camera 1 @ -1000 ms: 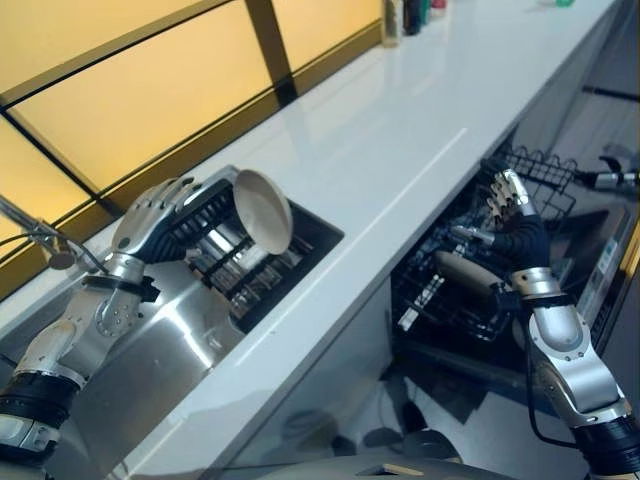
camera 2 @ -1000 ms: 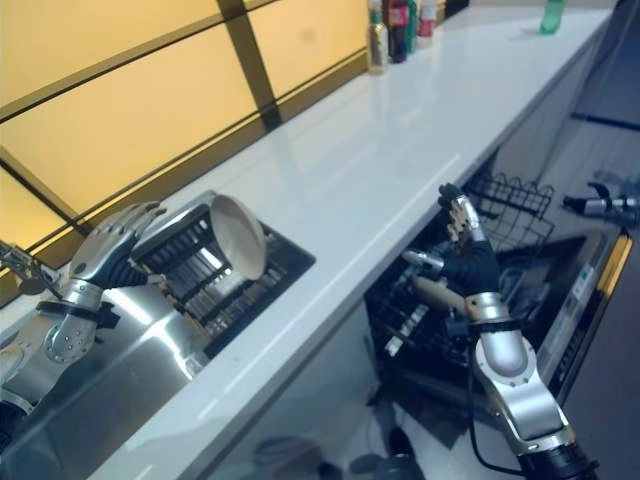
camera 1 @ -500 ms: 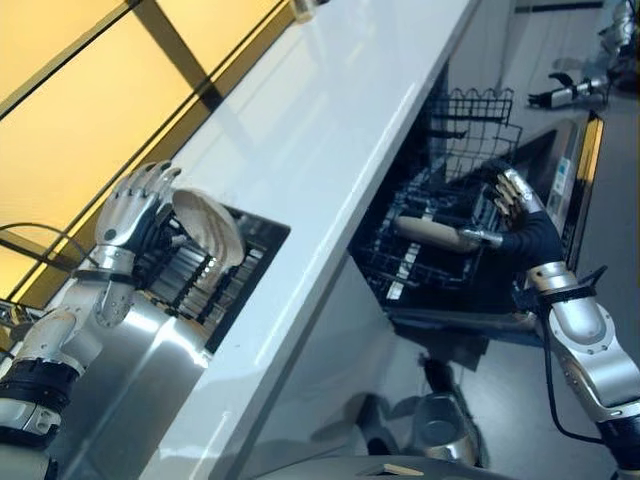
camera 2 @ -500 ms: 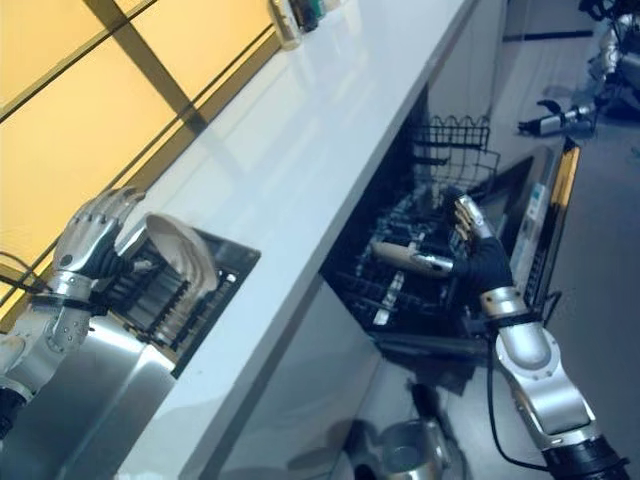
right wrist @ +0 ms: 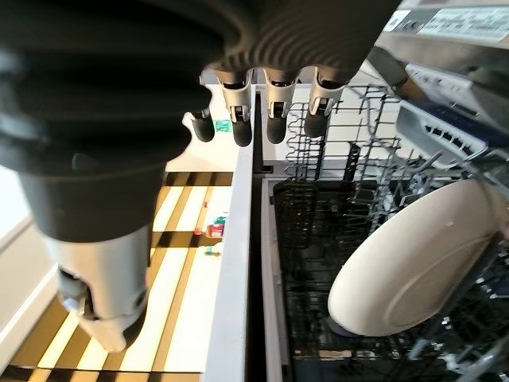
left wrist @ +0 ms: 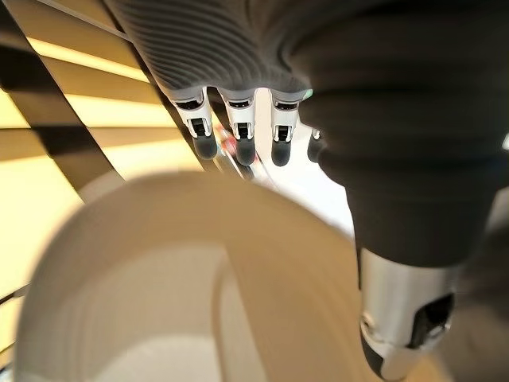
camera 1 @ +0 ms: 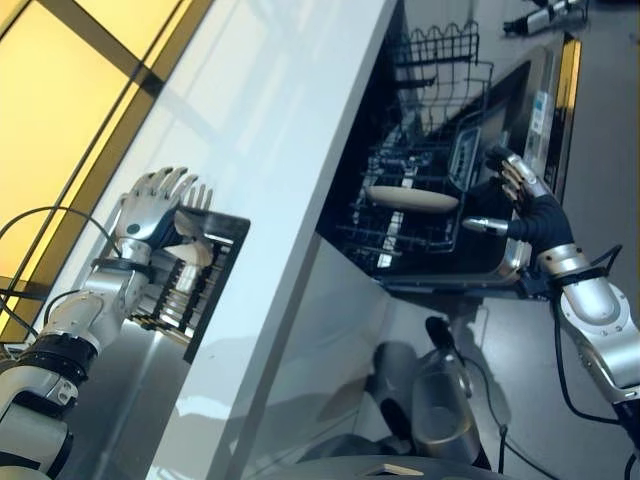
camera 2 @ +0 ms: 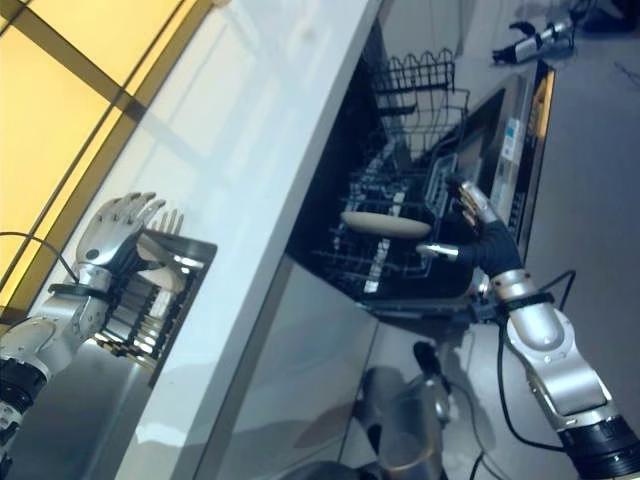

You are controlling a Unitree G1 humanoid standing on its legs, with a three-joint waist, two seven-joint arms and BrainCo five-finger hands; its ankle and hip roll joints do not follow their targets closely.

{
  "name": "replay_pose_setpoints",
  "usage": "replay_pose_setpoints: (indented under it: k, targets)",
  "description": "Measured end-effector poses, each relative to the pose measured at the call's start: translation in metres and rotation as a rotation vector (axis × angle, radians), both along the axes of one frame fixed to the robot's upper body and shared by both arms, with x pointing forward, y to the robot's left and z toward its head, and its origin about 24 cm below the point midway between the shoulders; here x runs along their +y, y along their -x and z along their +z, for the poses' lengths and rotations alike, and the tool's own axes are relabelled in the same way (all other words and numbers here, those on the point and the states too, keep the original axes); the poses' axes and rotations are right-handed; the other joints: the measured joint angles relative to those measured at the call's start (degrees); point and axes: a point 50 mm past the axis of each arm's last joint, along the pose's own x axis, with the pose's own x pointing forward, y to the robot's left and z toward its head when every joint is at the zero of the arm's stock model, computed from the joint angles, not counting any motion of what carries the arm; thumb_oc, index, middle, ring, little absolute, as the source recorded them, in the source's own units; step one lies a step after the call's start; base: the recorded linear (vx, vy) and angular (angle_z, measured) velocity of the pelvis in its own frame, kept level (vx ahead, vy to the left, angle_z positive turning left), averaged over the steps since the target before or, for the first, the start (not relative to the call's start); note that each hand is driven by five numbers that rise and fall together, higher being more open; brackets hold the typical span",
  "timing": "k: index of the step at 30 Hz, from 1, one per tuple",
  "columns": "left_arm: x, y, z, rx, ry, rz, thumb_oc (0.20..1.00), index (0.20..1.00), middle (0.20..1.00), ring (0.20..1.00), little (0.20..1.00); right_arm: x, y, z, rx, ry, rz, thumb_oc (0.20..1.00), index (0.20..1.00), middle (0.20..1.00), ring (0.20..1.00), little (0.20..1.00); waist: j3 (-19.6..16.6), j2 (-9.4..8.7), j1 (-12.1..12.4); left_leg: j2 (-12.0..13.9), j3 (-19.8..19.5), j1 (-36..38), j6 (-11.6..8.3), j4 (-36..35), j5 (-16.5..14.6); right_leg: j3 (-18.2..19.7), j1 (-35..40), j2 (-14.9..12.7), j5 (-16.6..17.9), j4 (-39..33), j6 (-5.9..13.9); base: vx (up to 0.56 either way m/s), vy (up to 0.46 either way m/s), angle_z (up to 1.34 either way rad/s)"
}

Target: Pick up plates and place into dishwasher.

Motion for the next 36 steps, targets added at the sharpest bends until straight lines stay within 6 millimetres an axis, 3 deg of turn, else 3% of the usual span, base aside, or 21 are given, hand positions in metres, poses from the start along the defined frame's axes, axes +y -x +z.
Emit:
replay_pose_setpoints:
  k: [19, 36]
  targets:
    - [0.009, -0.011, 0.009, 0.019, -0.025, 0.099, 1.000, 1.000, 1.000, 1.000, 1.000, -0.002, -0.011, 0.016, 0.024, 0.058, -0.016, 1.000, 1.000, 1.000, 1.000, 1.000, 0.6, 0.31, 0.2, -1.1, -0.5, -5.5, 0.44, 1.6, 0.4, 0.1, -5.5, -1.7, 0.1, 2.5, -0.10, -0.03, 0.067, 0.02]
    - [0.009, -0.011, 0.007, 0.097, 0.000, 0.073, 1.000, 1.000, 1.000, 1.000, 1.000, -0.015, -0.009, 0.024, 0.021, 0.060, -0.057, 1.000, 1.000, 1.000, 1.000, 1.000, 0.5, 0.36, 0.9, -1.4, -2.3, -5.6, 0.67, 2.5, 0.6, -1.6, -4.8, -3.0, 0.2, 3.1, -0.15, 0.01, 0.023, 0.06]
